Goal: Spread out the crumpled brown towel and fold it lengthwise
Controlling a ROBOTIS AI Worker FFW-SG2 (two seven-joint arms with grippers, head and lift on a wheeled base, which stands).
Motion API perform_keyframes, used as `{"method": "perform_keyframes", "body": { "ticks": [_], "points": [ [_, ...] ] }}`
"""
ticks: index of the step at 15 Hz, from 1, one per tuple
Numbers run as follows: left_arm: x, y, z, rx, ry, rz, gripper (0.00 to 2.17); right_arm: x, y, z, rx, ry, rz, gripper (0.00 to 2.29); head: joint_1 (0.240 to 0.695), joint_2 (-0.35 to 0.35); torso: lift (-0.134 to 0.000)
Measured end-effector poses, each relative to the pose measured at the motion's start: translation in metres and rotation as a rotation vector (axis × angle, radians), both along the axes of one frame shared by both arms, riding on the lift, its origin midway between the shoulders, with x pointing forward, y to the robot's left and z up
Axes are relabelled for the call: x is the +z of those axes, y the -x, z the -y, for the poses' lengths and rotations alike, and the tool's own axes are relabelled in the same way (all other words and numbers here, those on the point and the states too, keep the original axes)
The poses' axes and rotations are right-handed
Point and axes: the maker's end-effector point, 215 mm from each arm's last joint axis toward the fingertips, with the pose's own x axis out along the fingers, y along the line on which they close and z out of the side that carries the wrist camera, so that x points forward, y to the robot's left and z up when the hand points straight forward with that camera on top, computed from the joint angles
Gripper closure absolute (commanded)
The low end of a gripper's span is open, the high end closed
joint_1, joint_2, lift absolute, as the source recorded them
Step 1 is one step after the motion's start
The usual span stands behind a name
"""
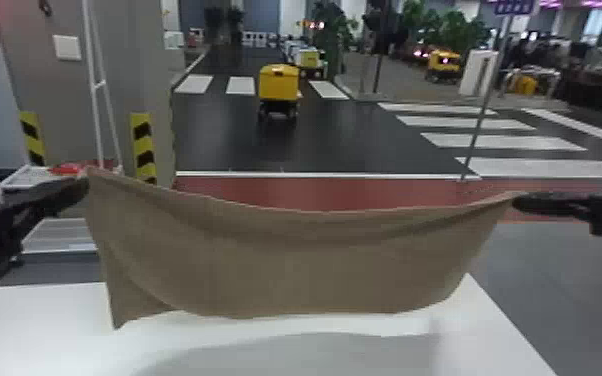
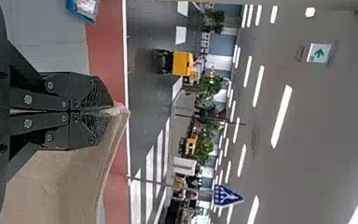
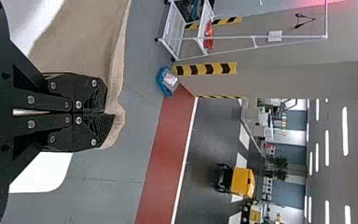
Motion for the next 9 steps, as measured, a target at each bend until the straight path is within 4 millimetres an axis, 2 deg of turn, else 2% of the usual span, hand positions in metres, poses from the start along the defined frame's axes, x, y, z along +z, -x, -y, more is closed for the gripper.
{"method": "perform_keyframes", "body": {
  "ticks": [1,2,4,6,8,9],
  "points": [
    [-0.017,0.016,-0.001,-0.017,-0.034,0.028,1.7,-0.013,0.02,0.0,0.026,0.003,-0.001,1.56,0.417,-0.156,-0.124],
    [-0.034,0.033,-0.002,-0.038,-0.068,0.053,1.7,-0.029,0.041,-0.001,0.06,0.024,-0.002,1.56,0.478,-0.162,-0.124],
    [-0.061,0.071,0.003,-0.099,-0.136,0.113,1.7,-0.063,0.082,0.003,0.094,0.117,-0.009,1.56,0.551,-0.183,-0.124],
    [-0.082,0.113,0.014,-0.181,-0.208,0.169,1.7,-0.092,0.118,-0.003,0.151,0.221,-0.006,1.56,0.614,-0.2,-0.124],
    [-0.098,0.15,0.029,-0.28,-0.273,0.201,1.7,-0.117,0.144,-0.008,0.198,0.307,0.002,1.56,0.695,-0.235,-0.124],
    [-0.106,0.166,0.036,-0.33,-0.303,0.207,1.7,-0.131,0.156,-0.009,0.222,0.341,-0.01,1.56,0.695,-0.235,-0.124]
  ]
}}
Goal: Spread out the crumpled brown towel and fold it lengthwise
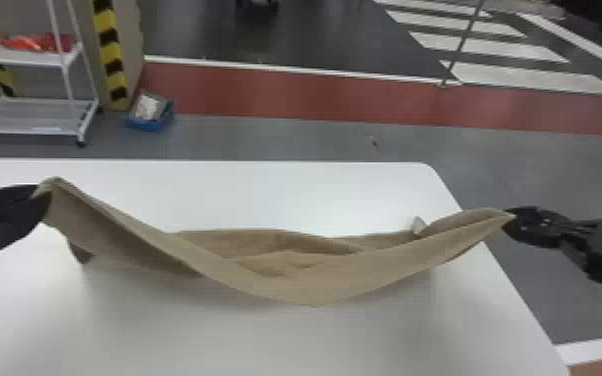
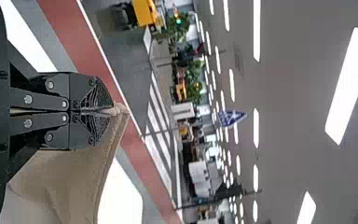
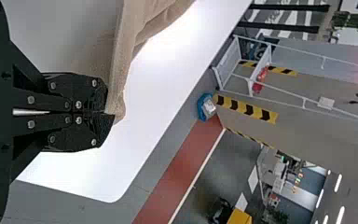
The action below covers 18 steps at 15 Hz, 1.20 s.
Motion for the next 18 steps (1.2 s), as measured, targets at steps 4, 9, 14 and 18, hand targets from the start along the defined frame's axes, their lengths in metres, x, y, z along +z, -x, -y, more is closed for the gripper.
{"method": "perform_keyframes", "body": {
  "ticks": [4,9,14,18],
  "points": [
    [-0.03,0.034,0.008,-0.097,-0.105,-0.025,1.7,-0.036,0.026,-0.004,0.056,0.07,-0.045,1.56,0.695,-0.278,-0.124],
    [-0.063,0.045,0.0,-0.138,-0.244,-0.08,1.7,-0.048,0.031,-0.004,0.083,0.129,-0.059,1.56,0.695,-0.275,-0.124],
    [-0.078,0.028,-0.019,-0.103,-0.283,-0.114,1.7,-0.058,0.024,0.017,0.051,0.173,-0.091,1.56,0.695,-0.268,-0.124],
    [-0.07,0.01,-0.047,-0.034,-0.286,-0.107,1.7,-0.027,0.009,0.04,-0.012,0.126,-0.026,1.56,0.695,-0.253,-0.124]
  ]
}}
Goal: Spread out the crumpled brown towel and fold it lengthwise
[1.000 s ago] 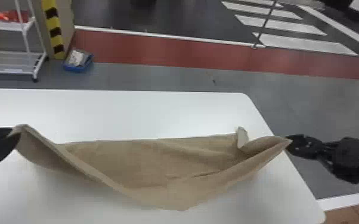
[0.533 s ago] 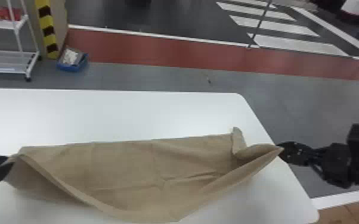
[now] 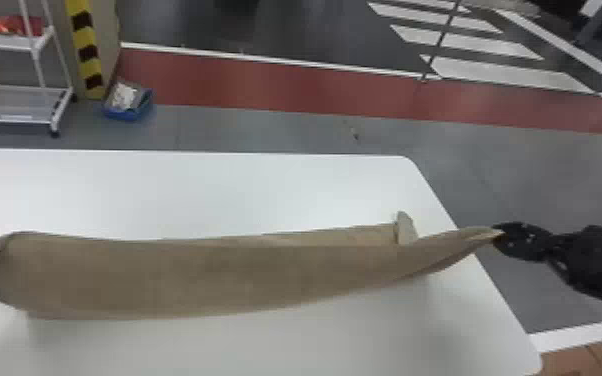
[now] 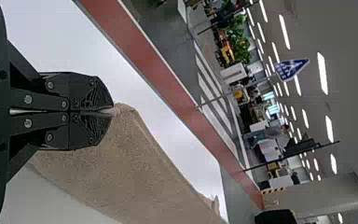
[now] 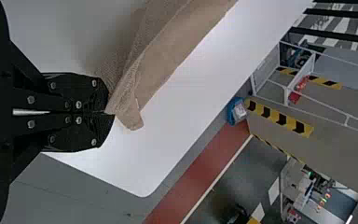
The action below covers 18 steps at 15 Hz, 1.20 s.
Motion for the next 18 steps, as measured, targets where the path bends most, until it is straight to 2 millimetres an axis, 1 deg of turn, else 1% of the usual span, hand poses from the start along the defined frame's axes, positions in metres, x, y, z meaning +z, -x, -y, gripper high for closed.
{"method": "perform_keyframes", "body": {
  "ticks": [2,3,4,5,7,8,10,12,14,15,17,18],
  "points": [
    [0.012,-0.013,-0.007,0.024,0.016,0.014,1.7,0.027,-0.019,0.008,-0.042,-0.049,0.053,1.56,0.695,-0.242,-0.124],
    [0.017,-0.018,-0.008,0.031,0.027,0.015,1.7,0.036,-0.026,0.008,-0.054,-0.068,0.068,1.56,0.695,-0.237,-0.124],
    [0.021,-0.022,-0.01,0.036,0.036,0.017,1.7,0.036,-0.032,0.005,-0.056,-0.07,0.062,1.56,0.695,-0.23,-0.124],
    [0.023,-0.024,-0.01,0.037,0.04,0.017,1.7,0.028,-0.035,-0.002,-0.046,-0.045,0.035,1.56,0.695,-0.223,-0.124],
    [0.019,-0.022,-0.011,0.033,0.043,0.005,1.7,-0.001,-0.031,-0.018,-0.003,0.037,-0.032,1.56,0.695,-0.199,-0.124],
    [0.014,-0.018,-0.012,0.021,0.04,-0.007,1.7,-0.016,-0.027,-0.026,0.026,0.076,-0.063,1.56,0.695,-0.191,-0.124],
    [0.007,-0.005,-0.017,-0.008,0.023,-0.027,1.7,-0.034,-0.013,-0.035,0.071,0.145,-0.102,1.56,0.695,-0.181,-0.124],
    [0.0,0.009,-0.022,-0.034,0.001,-0.046,1.7,-0.046,0.007,-0.037,0.098,0.22,-0.141,1.56,0.695,-0.175,-0.124],
    [-0.009,0.019,-0.026,-0.043,-0.019,-0.056,1.7,-0.059,0.027,-0.033,0.106,0.274,-0.184,1.56,0.695,-0.181,-0.124],
    [-0.014,0.022,-0.027,-0.047,-0.026,-0.059,1.7,-0.065,0.035,-0.032,0.114,0.296,-0.206,1.56,0.695,-0.185,-0.124],
    [-0.02,0.025,-0.026,-0.053,-0.039,-0.063,1.7,-0.075,0.046,-0.032,0.128,0.33,-0.233,1.55,0.695,-0.191,-0.124],
    [-0.022,0.025,-0.026,-0.056,-0.044,-0.066,1.7,-0.079,0.05,-0.034,0.134,0.345,-0.248,1.38,0.695,-0.192,-0.124]
  ]
}}
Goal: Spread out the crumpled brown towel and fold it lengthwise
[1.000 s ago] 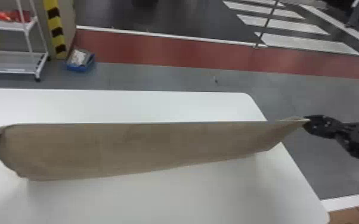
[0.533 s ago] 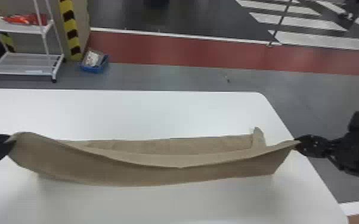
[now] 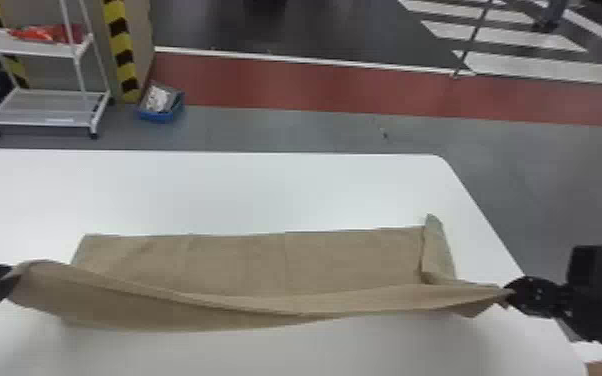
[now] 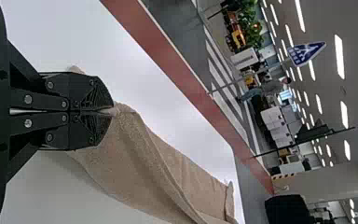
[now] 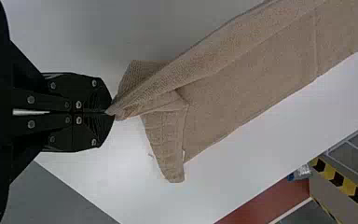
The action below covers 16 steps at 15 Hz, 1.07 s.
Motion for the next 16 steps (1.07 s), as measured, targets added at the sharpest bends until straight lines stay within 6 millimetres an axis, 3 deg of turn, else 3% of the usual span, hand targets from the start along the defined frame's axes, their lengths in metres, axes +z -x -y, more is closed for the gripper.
{"method": "perform_keyframes", "body": {
  "ticks": [2,3,9,16],
  "points": [
    [-0.003,0.0,0.001,-0.003,-0.007,-0.005,1.7,-0.006,0.007,-0.006,0.012,0.022,-0.022,0.56,0.695,-0.189,-0.124],
    [-0.003,0.0,0.002,-0.004,-0.008,-0.007,1.7,-0.006,0.008,-0.008,0.011,0.023,-0.023,0.41,0.695,-0.187,-0.124],
    [-0.004,-0.002,0.001,-0.001,-0.018,-0.009,1.7,0.002,0.009,-0.004,0.014,0.068,-0.013,0.41,0.695,-0.189,-0.124],
    [-0.005,-0.001,0.002,-0.005,-0.021,-0.01,1.7,-0.021,0.008,-0.016,0.047,0.13,-0.073,0.47,0.695,-0.177,-0.124]
  ]
}}
